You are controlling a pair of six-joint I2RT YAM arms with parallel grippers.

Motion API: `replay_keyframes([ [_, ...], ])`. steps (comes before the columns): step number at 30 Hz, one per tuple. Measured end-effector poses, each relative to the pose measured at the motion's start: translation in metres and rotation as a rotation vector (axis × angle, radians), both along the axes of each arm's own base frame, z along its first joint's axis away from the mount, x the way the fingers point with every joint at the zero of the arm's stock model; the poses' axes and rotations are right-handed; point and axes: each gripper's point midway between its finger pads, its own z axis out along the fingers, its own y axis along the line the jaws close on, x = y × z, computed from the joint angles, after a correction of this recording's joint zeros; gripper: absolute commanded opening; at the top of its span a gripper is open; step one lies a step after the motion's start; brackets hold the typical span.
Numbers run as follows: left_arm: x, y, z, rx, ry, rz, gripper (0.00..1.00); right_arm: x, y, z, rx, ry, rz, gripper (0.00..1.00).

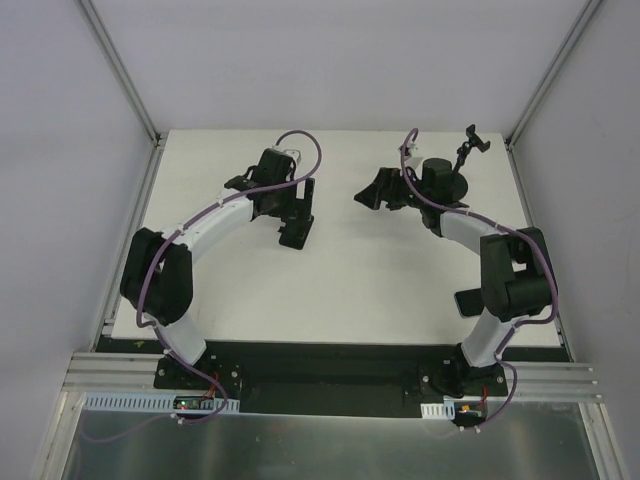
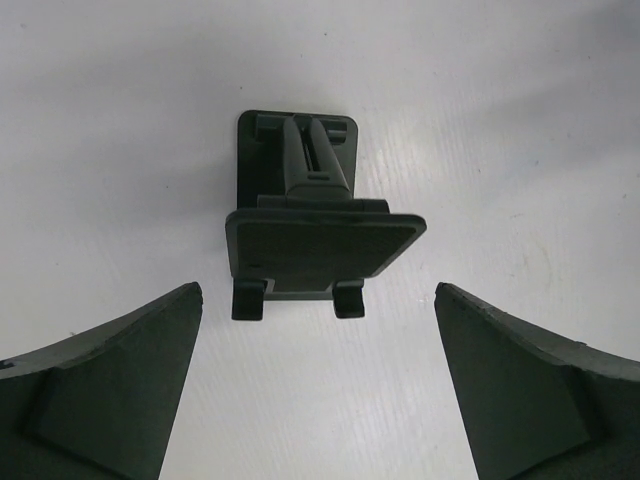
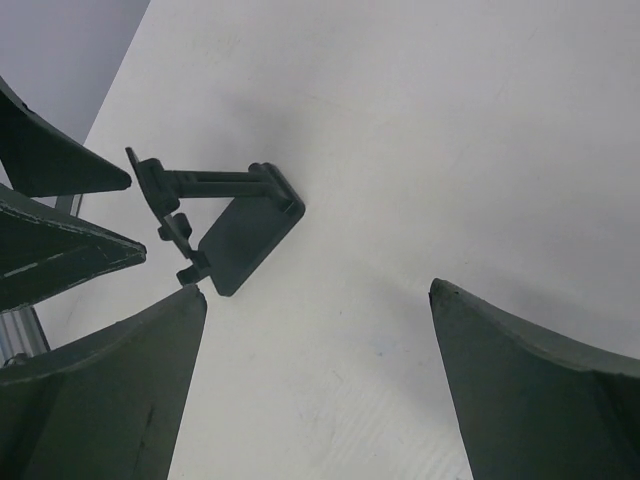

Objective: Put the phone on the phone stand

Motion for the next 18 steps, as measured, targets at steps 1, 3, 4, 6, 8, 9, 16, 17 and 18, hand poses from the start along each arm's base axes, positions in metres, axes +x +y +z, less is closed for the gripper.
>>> replay_keyframes([
  [1,0.003,-0.001,-0.001,0.007,0.004,-0.004,0.99,0.004,-0.005,0.003,0.003,-0.008,-0.018,0.96],
  [3,0.010,-0.003,-0.002,0.024,-0.002,-0.017,0.99,0.009,-0.010,0.005,0.007,-0.021,-0.034,0.96],
  [4,0.013,-0.003,-0.002,0.034,-0.005,-0.022,0.99,0.009,-0.010,0.006,0.008,-0.021,-0.035,0.96],
  [6,0.018,-0.005,-0.002,0.046,-0.009,-0.037,0.99,0.009,-0.010,0.006,0.008,-0.021,-0.035,0.96],
  [8,0.021,-0.005,-0.006,0.062,-0.007,-0.054,0.99,0.009,-0.010,0.006,0.009,-0.022,-0.034,0.96],
  [9,0.021,-0.005,-0.008,0.070,-0.002,-0.060,0.99,0.009,-0.010,0.007,0.012,-0.023,-0.036,0.96],
  [16,0.024,-0.004,-0.021,0.104,0.024,-0.075,0.85,0.011,-0.010,0.011,0.030,-0.025,-0.041,0.96],
  [17,0.024,-0.003,-0.023,0.108,0.029,-0.071,0.82,0.012,-0.011,0.012,0.034,-0.028,-0.043,0.96],
  [18,0.023,-0.003,-0.024,0.108,0.034,-0.067,0.77,0.013,-0.011,0.013,0.039,-0.029,-0.044,0.96],
])
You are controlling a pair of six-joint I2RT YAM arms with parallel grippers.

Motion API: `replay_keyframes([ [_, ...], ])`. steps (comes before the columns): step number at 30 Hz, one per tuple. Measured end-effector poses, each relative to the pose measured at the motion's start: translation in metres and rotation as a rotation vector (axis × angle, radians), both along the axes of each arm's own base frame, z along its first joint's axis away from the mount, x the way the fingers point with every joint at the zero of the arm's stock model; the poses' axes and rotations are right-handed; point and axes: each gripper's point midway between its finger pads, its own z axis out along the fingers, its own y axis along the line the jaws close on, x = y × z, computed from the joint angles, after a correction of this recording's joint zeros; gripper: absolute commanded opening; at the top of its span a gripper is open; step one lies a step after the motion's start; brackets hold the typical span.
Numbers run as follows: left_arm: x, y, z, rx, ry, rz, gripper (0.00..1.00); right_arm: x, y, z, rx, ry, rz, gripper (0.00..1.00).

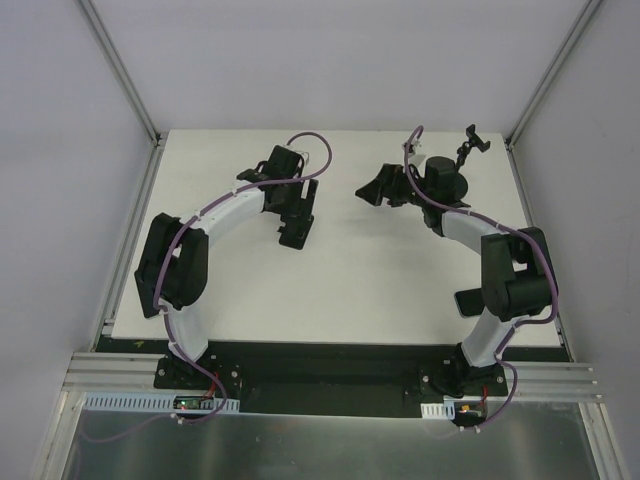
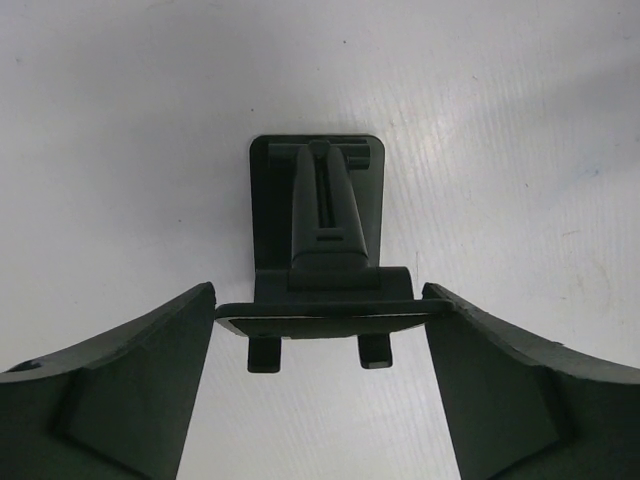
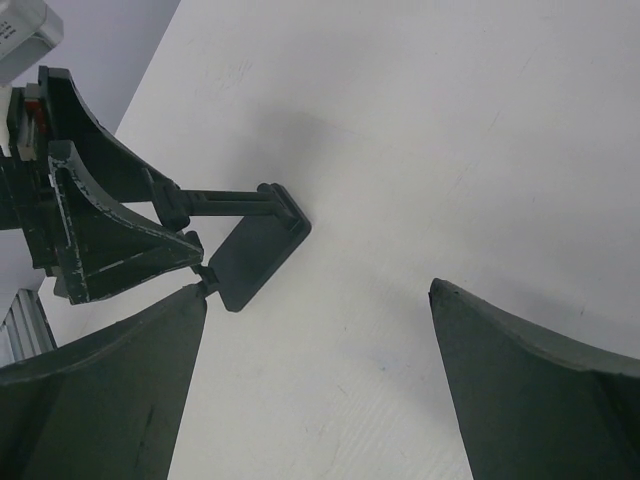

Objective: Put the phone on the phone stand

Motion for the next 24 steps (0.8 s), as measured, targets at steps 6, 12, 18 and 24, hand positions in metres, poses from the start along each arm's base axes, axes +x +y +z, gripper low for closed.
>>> replay_keyframes([
  [6,0.001,0.001,-0.001,-0.004,0.007,0.044,0.31,0.003,-0.003,0.004,0.021,0.004,-0.016,0.96],
  [12,0.006,0.012,0.000,0.030,-0.009,0.129,0.00,0.005,-0.006,0.005,0.031,0.014,-0.028,0.97],
  [18,0.034,0.028,0.014,0.094,-0.103,0.268,0.00,0.008,-0.009,0.003,0.022,0.011,-0.052,0.97],
  [24,0.060,0.054,0.032,0.161,-0.175,0.457,0.00,0.012,-0.015,0.002,-0.004,0.010,-0.095,0.97],
])
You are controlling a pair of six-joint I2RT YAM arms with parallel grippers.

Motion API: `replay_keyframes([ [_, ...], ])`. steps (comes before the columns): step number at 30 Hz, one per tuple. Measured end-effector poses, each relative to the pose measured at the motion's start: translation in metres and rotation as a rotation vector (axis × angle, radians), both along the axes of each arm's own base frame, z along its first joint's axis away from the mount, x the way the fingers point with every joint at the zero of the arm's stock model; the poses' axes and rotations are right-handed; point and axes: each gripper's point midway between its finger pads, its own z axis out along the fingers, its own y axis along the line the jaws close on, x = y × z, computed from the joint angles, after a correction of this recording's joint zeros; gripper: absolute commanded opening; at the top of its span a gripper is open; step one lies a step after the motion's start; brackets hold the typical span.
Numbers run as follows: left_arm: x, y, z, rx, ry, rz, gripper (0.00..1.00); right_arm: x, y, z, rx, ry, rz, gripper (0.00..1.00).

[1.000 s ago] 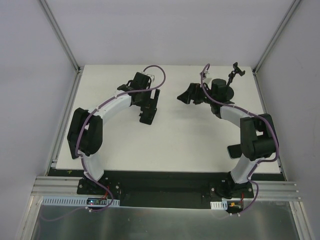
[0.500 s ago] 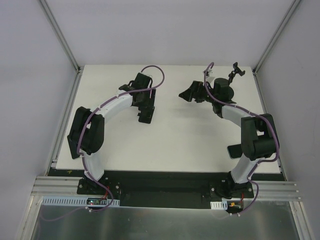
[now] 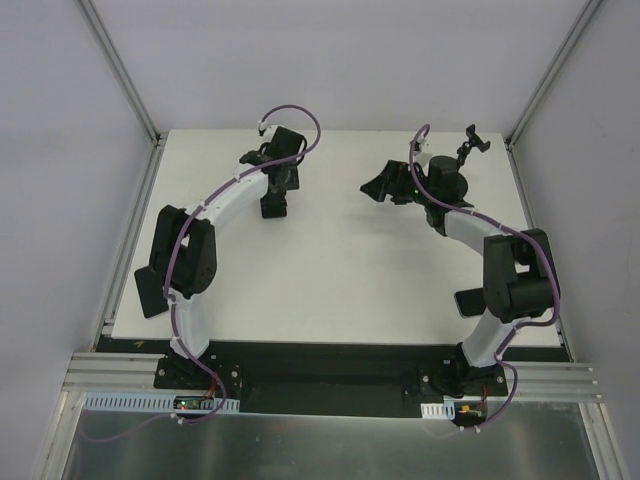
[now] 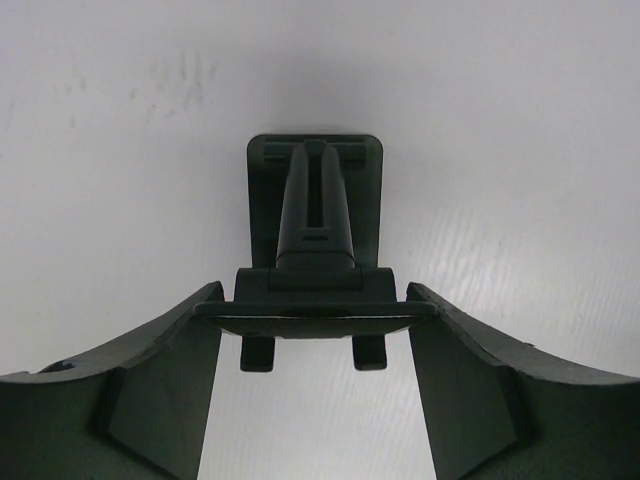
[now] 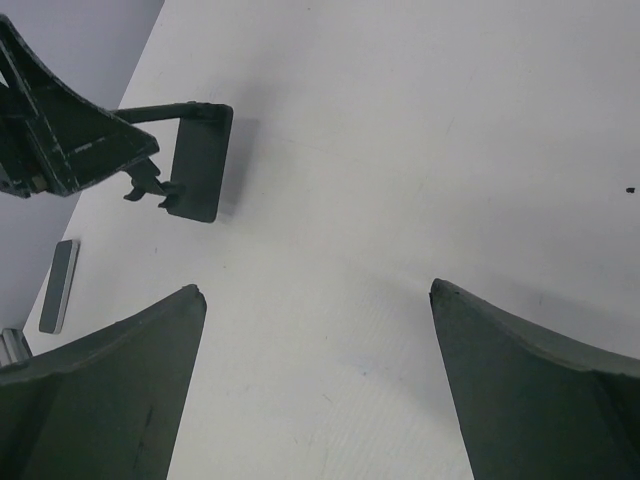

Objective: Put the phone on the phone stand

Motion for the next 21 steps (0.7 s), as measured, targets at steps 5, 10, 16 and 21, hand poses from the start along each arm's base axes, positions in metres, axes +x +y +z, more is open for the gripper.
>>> replay_keyframes([
  [5,0.022,0.034,0.008,-0.022,-0.015,0.194,0.00,0.000,-0.002,0.001,0.001,0.002,-0.006,0.98],
  [10,0.030,0.074,0.009,-0.086,-0.010,0.454,0.00,0.003,-0.008,0.001,0.008,0.009,-0.024,0.99],
  [16,0.030,0.088,0.000,-0.176,0.001,0.701,0.00,0.005,-0.011,0.002,0.020,0.020,-0.036,0.99],
  [21,0.037,0.089,-0.010,-0.232,-0.011,0.861,0.00,0.004,-0.011,0.002,0.027,0.026,-0.037,0.99],
])
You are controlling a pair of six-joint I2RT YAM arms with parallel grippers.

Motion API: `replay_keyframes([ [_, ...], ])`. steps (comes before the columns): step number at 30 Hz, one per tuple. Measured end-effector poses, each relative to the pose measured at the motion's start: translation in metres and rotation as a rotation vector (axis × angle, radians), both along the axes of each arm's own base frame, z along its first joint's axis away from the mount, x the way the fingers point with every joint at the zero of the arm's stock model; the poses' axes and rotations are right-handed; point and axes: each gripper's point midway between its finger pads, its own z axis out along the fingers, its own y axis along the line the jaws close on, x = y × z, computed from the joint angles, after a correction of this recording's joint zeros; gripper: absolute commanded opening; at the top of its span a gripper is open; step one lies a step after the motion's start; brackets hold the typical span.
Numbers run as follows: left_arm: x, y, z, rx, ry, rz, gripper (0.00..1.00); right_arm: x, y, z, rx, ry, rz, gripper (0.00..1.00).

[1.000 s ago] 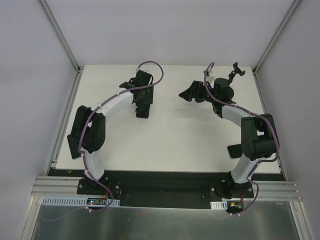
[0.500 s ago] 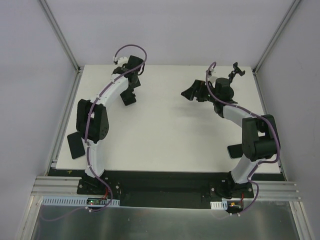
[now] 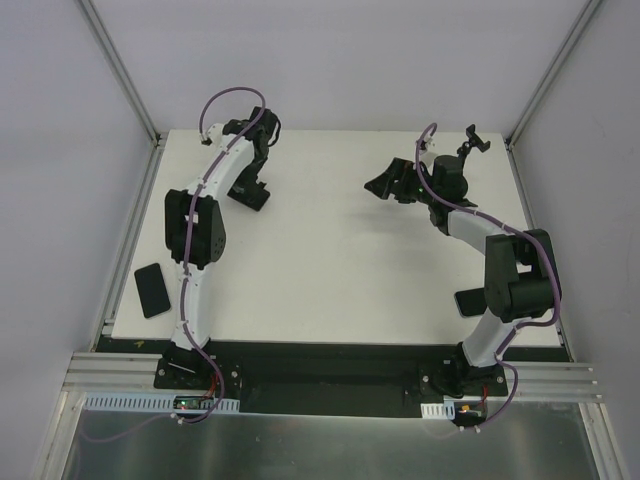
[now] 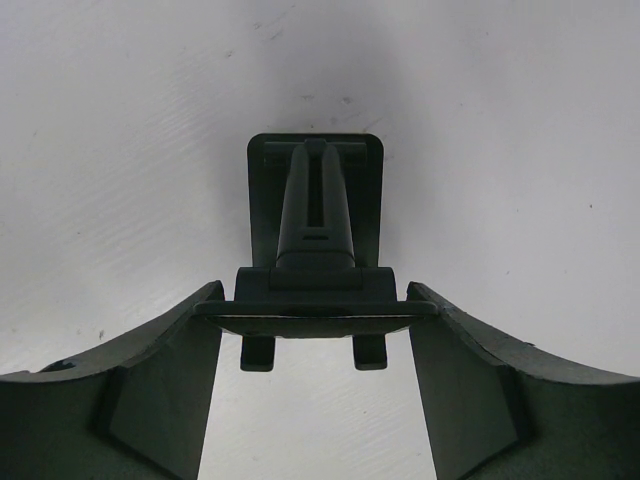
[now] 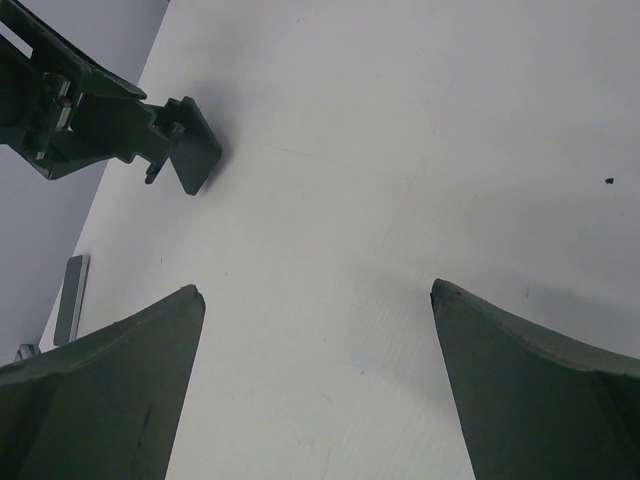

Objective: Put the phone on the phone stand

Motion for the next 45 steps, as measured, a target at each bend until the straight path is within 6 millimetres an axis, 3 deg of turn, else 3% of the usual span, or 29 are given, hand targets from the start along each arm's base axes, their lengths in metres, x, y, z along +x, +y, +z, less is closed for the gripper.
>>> replay_keyframes([
  [7,0.008,0.020,-0.011,-0.030,-0.029,0.179,0.00,0.000,0.000,0.003,0.020,0.005,0.000,0.99],
  [9,0.011,0.024,-0.013,-0.027,-0.035,0.200,0.31,0.001,0.000,0.005,0.026,0.001,0.002,0.99],
  [10,0.014,0.027,-0.014,-0.025,-0.038,0.210,0.79,0.001,0.000,0.005,0.030,0.000,0.003,0.99],
  [11,0.016,0.029,-0.014,-0.023,-0.043,0.216,0.98,0.001,0.000,0.006,0.032,-0.001,0.004,0.99],
  [16,0.022,0.028,-0.017,-0.008,-0.042,0.195,0.99,0.000,0.002,0.007,0.039,0.001,0.009,0.99],
  [21,0.009,0.032,-0.007,0.077,0.026,0.058,0.99,-0.002,0.003,0.008,0.045,0.002,0.020,0.99],
  [23,-0.015,0.040,0.006,0.122,0.075,-0.016,0.99,-0.002,0.003,0.009,0.049,0.001,0.025,0.99],
  [27,-0.083,0.060,0.042,0.162,0.130,-0.211,0.99,-0.002,0.005,0.012,0.065,-0.010,0.036,0.98],
  [31,-0.160,0.096,0.069,0.100,0.028,-0.308,0.99,-0.005,0.007,0.016,0.090,-0.026,0.053,0.97],
  [33,-0.195,0.115,0.059,0.048,0.009,-0.292,0.99,-0.007,0.009,0.017,0.103,-0.031,0.063,0.96],
  [36,-0.225,0.134,0.030,-0.031,0.010,-0.238,0.99,-0.009,0.010,0.017,0.118,-0.035,0.072,0.96],
  [40,-0.251,0.150,-0.018,-0.171,0.033,-0.146,0.99,-0.013,0.013,0.021,0.143,-0.049,0.090,0.96],
  [45,-0.265,0.182,-0.036,-0.249,-0.026,0.004,0.99,-0.015,0.015,0.028,0.170,-0.073,0.109,0.96],
])
